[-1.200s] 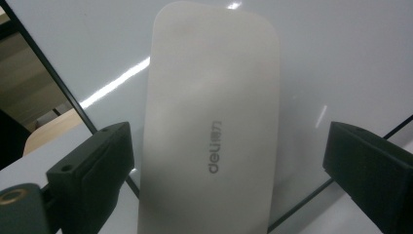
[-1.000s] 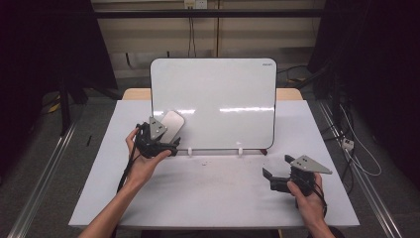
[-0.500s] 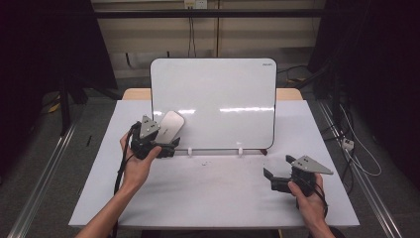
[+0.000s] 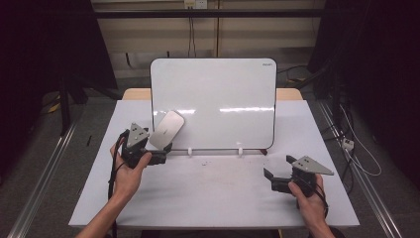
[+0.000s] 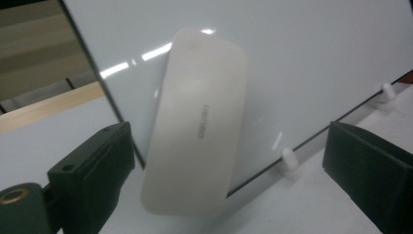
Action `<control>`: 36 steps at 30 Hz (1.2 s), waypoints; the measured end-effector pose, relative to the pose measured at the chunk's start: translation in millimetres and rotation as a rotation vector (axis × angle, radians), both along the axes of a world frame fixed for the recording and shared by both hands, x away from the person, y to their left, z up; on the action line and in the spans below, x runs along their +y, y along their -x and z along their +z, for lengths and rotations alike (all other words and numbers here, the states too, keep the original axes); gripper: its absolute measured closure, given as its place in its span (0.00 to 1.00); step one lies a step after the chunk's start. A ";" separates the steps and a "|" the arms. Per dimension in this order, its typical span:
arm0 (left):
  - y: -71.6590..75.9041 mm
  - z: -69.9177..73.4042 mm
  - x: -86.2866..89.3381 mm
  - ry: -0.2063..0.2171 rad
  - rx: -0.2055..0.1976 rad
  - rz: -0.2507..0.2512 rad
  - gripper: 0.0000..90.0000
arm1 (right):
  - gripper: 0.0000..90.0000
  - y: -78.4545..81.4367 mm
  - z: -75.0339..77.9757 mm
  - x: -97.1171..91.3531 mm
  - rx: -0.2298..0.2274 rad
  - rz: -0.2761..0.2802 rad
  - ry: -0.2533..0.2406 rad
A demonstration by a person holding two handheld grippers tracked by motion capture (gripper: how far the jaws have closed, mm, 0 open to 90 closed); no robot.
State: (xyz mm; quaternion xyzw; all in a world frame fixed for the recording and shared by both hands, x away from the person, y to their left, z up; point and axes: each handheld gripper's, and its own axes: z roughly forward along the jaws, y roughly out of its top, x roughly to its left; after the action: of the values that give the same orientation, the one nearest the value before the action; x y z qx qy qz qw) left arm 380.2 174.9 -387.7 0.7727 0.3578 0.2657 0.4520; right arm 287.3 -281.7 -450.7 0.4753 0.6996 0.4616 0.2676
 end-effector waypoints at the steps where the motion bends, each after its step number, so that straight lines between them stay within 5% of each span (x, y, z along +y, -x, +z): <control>1: 1.3 -0.5 2.0 0.009 0.011 -0.005 0.05 | 0.06 0.0 0.0 0.1 0.000 -0.001 0.001; 12: 22.9 -5.6 15.9 -0.039 0.035 0.024 0.05 | 0.06 0.1 0.0 1.2 0.000 -0.001 0.000; 36: 54.9 -23.8 35.4 0.007 0.056 0.043 0.05 | 0.06 -1.4 -1.2 3.5 0.008 0.001 0.003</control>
State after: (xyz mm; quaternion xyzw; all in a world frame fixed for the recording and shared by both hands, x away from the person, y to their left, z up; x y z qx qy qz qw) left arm 325.2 210.3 -411.5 0.7704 0.3877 0.2525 0.4387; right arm 288.7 -278.2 -451.9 0.4763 0.7016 0.4589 0.2652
